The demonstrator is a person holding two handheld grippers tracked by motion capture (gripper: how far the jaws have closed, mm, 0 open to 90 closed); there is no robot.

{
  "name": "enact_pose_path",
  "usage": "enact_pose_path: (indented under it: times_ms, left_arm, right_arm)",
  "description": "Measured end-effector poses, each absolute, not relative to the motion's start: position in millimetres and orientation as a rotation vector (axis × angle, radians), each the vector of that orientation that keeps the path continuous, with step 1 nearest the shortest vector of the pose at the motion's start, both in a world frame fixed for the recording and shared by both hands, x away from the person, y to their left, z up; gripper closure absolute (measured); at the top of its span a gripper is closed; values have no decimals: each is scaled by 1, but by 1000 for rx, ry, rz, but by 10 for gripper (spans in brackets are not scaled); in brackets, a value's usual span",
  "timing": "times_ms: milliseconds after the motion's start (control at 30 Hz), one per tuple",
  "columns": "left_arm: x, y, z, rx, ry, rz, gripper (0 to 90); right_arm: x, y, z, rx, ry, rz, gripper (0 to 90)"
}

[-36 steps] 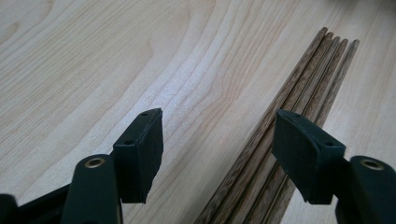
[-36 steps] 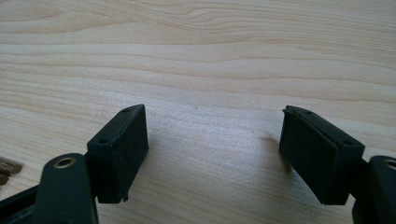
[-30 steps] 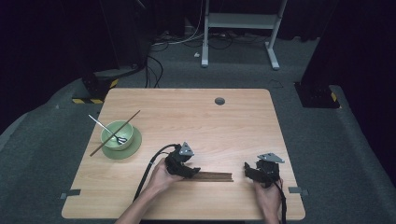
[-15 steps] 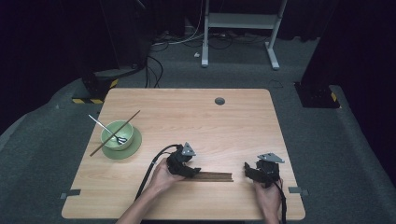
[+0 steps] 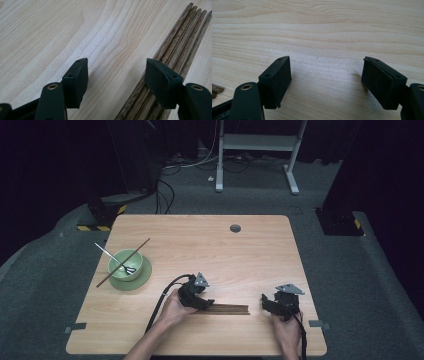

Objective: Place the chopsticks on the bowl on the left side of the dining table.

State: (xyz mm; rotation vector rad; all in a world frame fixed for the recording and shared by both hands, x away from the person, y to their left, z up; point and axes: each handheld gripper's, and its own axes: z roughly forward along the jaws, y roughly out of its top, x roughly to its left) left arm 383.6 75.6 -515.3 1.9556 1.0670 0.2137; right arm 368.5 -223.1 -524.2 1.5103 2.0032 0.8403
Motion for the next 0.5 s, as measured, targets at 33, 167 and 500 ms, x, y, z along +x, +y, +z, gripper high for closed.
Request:
enact_pose_path:
  times_ms: [33,167,500]
  left_arm:
    - [383,75,-515,1950,1069,215,356]
    - [382,74,-516,1950,1068,207,356]
    - [383,75,-516,1945,1072,204,356]
  right_arm:
    - [368,-223,-524,1510,2004,840,232]
    - [368,-223,-524,1510,2003,840,232]
    - [369,-223,-524,1510,2003,840,232]
